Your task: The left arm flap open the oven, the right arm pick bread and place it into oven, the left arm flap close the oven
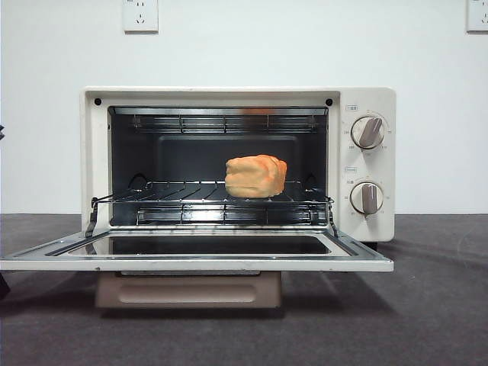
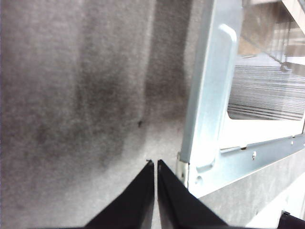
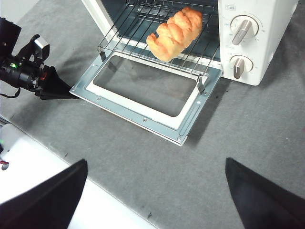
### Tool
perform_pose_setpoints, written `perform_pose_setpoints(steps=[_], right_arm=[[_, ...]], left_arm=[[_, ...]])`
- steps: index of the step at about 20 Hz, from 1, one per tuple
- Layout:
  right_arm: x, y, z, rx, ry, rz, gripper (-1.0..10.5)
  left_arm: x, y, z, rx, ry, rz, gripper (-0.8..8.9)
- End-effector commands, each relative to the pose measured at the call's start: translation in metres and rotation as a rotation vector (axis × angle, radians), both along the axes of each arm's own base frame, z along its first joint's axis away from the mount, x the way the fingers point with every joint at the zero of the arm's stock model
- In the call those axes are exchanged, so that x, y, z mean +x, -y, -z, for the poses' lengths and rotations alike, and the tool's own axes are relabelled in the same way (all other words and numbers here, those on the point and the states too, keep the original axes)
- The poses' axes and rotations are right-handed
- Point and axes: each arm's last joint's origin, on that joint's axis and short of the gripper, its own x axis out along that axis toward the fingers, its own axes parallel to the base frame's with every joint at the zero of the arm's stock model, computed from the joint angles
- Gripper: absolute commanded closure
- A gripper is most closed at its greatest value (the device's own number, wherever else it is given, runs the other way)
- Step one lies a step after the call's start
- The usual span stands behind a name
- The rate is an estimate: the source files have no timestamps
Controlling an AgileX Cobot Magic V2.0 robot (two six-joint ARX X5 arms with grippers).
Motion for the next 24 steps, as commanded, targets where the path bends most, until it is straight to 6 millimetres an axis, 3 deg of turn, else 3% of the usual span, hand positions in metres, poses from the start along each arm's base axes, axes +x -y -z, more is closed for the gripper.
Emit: perform_pose_setpoints(steps=[1,9,17,24], right_arm=[[0.0,0.0,-0.004,0.012,0.019,-0.006,4.8],[0.0,0.0,-0.004,0.026,0.006,0.007,4.8],[0.0,0.0,-0.004,0.026,0.007,0.007,4.8],[0.0,0.0,-0.004,0.026,0.011,0.005,4.8]], left_arm=[[0.002,0.002,0.0,-0.058,0.006,0.025,8.0],[0.021,0.005,-0.019,-0.247,0.113,-0.059,7.99],[0.044,0.003,-0.053,-0.434,0.307,-0.246,7.99],[0.052,-0.004,-0.078,-0.552,0.478,-0.405,7.98]])
